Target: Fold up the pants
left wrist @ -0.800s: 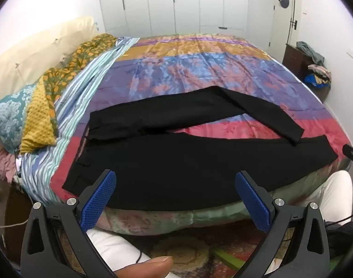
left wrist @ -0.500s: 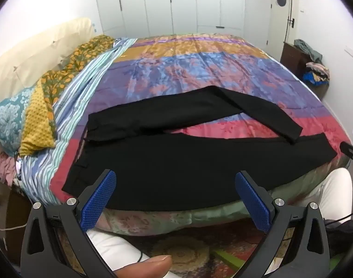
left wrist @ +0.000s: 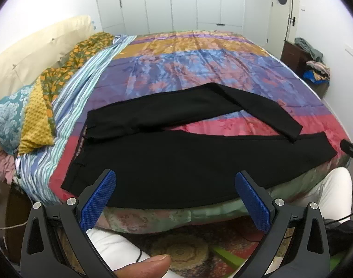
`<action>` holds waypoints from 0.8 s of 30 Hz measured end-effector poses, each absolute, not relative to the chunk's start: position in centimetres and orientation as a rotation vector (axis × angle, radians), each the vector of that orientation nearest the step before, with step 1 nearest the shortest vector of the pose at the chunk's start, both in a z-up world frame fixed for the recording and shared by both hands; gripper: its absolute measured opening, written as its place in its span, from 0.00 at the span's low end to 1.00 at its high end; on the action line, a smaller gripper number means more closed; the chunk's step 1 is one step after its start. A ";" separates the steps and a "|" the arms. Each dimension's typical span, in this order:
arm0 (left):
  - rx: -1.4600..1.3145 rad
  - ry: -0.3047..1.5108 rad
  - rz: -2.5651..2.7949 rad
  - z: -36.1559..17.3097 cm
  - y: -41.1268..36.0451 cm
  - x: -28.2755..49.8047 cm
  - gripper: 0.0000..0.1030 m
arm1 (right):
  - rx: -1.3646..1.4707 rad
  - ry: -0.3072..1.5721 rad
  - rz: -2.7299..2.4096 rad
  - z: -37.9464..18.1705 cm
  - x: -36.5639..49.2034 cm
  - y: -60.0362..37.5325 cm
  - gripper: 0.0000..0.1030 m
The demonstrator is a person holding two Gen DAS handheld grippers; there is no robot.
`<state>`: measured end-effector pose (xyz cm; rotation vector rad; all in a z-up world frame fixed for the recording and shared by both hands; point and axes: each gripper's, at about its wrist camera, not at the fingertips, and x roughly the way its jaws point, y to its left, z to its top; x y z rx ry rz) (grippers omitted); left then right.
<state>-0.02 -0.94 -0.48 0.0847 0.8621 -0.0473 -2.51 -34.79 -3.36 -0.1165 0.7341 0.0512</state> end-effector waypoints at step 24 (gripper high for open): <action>0.077 0.972 0.040 -1.5 0.2 0.9 0.99 | -0.099 0.718 -0.019 -3.8 -2.7 -36.2 1.00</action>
